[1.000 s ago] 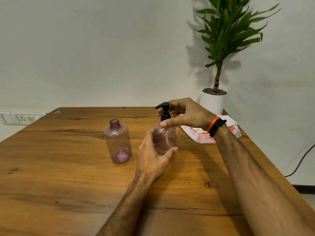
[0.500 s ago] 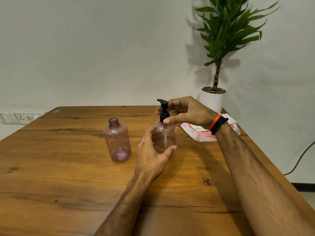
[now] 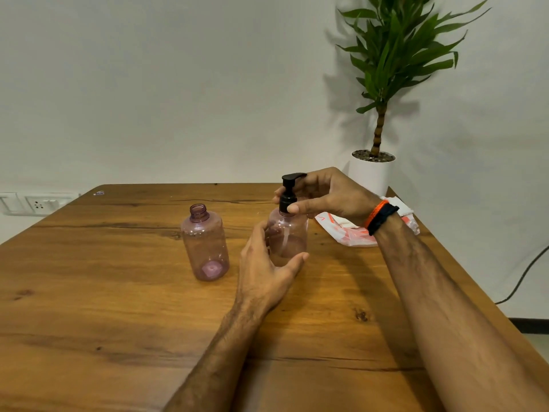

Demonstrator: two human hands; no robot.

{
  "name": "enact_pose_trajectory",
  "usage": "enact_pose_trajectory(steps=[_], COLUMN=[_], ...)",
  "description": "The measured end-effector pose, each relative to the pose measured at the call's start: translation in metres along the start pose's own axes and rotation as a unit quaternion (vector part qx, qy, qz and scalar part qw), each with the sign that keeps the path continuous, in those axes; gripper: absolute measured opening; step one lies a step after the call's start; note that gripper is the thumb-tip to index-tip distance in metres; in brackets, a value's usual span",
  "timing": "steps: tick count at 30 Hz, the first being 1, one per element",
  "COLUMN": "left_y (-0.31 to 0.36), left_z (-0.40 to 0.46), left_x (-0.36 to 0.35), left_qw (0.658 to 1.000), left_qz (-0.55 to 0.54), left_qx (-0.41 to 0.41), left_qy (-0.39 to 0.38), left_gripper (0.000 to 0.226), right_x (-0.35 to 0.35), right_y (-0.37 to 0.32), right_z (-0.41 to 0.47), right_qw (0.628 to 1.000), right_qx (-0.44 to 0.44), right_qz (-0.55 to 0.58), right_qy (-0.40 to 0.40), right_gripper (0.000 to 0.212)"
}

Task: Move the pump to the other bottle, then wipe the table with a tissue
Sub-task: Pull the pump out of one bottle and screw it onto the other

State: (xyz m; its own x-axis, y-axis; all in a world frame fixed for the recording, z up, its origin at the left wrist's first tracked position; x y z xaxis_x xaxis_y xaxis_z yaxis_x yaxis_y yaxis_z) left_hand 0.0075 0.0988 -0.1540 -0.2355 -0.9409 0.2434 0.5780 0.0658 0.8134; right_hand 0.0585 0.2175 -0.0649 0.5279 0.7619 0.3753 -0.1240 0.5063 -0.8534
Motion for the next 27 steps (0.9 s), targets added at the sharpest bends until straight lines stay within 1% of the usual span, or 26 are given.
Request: enact_pose_trajectory(steps=[4,7,9,11,12,14,17,21,23,25,27], left_y=[0.002,0.003,0.003,0.002,0.002,0.002,0.002,0.002,0.003,0.003,0.003], left_z=[0.000,0.000,0.000,0.000,0.000,0.001,0.000,0.000,0.000,-0.001,-0.001], left_x=[0.000,0.000,0.000,0.000,0.000,0.001,0.001,0.000,0.001,0.001,0.000], left_qw=[1.000,1.000,1.000,1.000,1.000,1.000,1.000,1.000,1.000,1.000,1.000], left_qz=[-0.003,0.001,-0.001,-0.002,-0.003,-0.004,-0.004,-0.005,-0.005,-0.006,-0.008], left_qx=[0.001,-0.001,-0.001,0.000,0.000,-0.002,-0.002,-0.003,-0.004,-0.002,0.002], left_qy=[-0.003,-0.006,-0.008,-0.009,-0.007,-0.003,-0.001,-0.005,-0.002,-0.002,-0.005], left_gripper=[0.074,0.073,0.074,0.077,0.078,0.075,0.076,0.078,0.079,0.079,0.079], right_x=[0.003,0.002,0.001,-0.003,-0.005,-0.006,-0.004,0.002,0.001,-0.001,-0.004], right_y=[0.003,0.005,0.003,0.001,0.000,-0.001,0.000,0.007,0.007,0.005,0.002], right_z=[0.005,0.008,0.007,0.003,0.000,-0.001,0.001,0.010,0.011,0.008,0.003], right_qw=[0.999,0.999,0.999,1.000,1.000,1.000,1.000,0.998,0.998,0.999,1.000], right_qx=[-0.005,-0.002,0.002,-0.001,-0.002,0.002,-0.001,-0.007,-0.002,0.000,-0.004], right_qz=[0.010,0.000,0.000,0.005,0.012,0.026,0.026,0.017,0.002,-0.003,-0.001], right_qy=[0.036,0.052,0.046,0.021,0.005,-0.008,0.010,0.059,0.063,0.050,0.026], right_gripper=[0.036,0.027,0.031,0.045,0.048,0.047,0.046,0.031,0.032,0.033,0.045])
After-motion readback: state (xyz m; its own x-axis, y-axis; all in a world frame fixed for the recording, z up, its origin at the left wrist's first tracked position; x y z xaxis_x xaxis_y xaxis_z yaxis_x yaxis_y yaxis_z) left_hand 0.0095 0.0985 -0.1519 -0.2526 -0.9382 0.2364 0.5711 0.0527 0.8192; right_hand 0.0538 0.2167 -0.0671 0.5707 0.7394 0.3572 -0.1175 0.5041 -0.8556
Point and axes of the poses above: each hand's wrist, its own z-axis towards the middle knuckle, its own x-axis out of the back of the hand, y = z × x, the point moved 10 cm from there along z, towards the middle knuckle, and after that the axes turned 15 degrees about y, right-handed, at the moved point
